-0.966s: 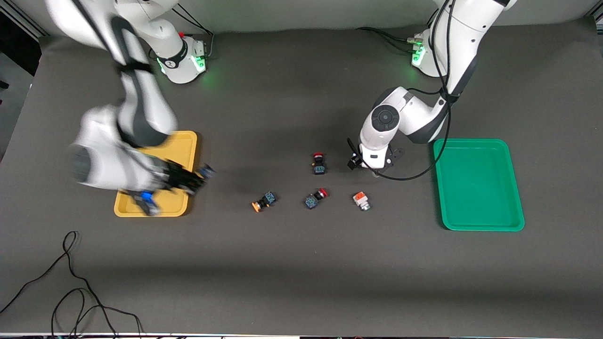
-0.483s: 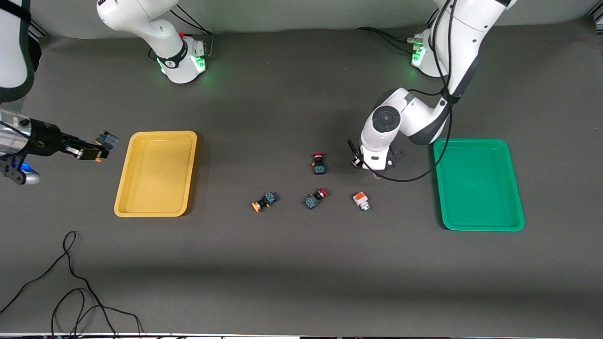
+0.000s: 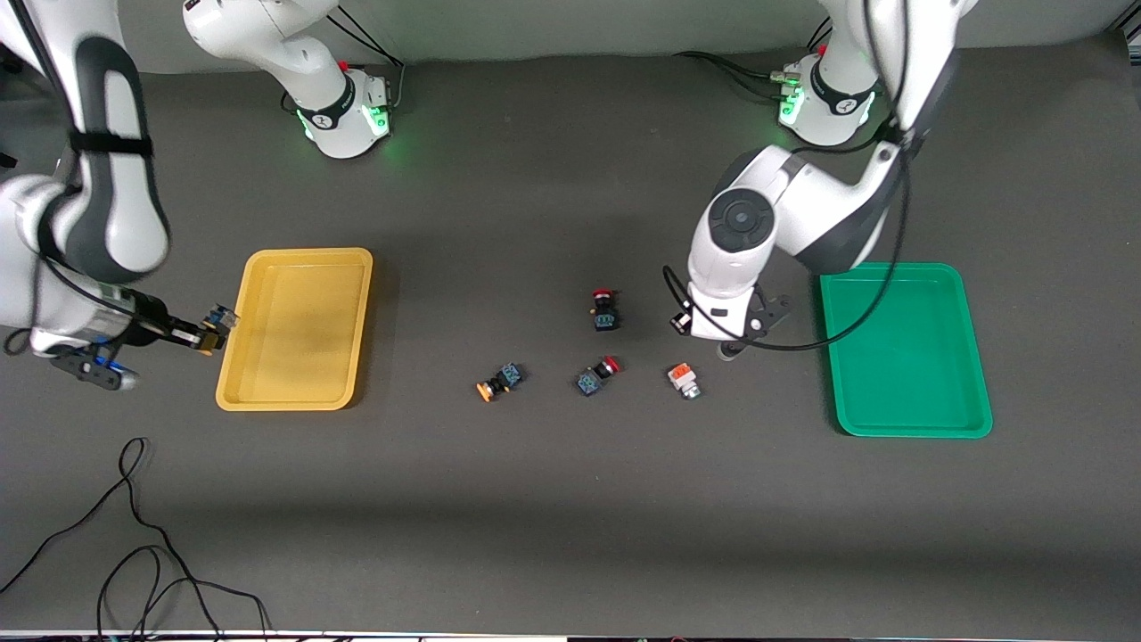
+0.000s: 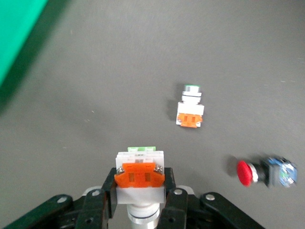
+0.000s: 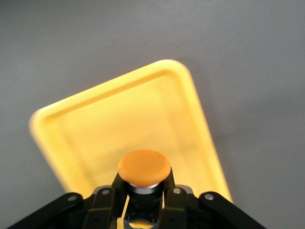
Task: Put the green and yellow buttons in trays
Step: 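Place the yellow button in its tray while the left gripper places green in its tray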
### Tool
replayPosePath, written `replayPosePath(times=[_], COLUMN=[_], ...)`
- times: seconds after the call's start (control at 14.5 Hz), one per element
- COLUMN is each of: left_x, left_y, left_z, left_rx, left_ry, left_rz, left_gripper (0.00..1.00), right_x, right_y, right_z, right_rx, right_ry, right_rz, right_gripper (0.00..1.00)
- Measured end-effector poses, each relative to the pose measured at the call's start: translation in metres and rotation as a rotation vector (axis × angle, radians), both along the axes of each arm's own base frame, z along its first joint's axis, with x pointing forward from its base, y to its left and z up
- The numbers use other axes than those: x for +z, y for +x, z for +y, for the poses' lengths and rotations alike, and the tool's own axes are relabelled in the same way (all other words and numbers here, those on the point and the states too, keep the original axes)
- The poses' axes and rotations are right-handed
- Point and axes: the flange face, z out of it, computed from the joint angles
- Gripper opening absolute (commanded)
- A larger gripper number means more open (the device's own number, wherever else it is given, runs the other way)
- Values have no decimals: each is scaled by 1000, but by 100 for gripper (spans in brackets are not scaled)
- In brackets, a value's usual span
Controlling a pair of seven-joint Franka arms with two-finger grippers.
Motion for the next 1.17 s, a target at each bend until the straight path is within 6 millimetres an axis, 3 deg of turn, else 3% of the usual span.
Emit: replayPosePath(times=[0.14, 0.41, 0.48, 0.55, 0.62, 0.76, 0.9, 1.03, 1.17], left_x=[34, 70, 74, 76, 75, 72, 61, 30, -17], left_y=[15, 35, 41, 47, 52, 59, 61, 61, 58], left_z=[30, 130, 156, 185, 216, 280, 325, 341, 336], left_rx=[-83, -229, -255, -284, -314, -368, -396, -407, -426], left_ry=[-38, -54, -59, -67, -77, -95, -76, -61, -70], left_rz=[26, 96, 102, 106, 110, 116, 120, 95, 70], left_gripper=[6, 4, 4, 4, 4, 5, 5, 5, 5], right_x=[-29, -70, -75, -79, -79, -78, -75, -65, -49], right_y=[-2, -1, -1, 0, 1, 3, 7, 14, 18], right_z=[-12, -15, -15, -14, -13, -9, -6, -3, -1], right_rx=[-3, -21, -26, -27, -26, -18, -10, -2, 9], right_ry=[2, 50, 53, 53, 52, 51, 51, 53, 69], right_rz=[14, 14, 17, 20, 20, 16, 9, -14, -35], right_gripper=[0, 0, 29, 71, 99, 100, 100, 100, 100])
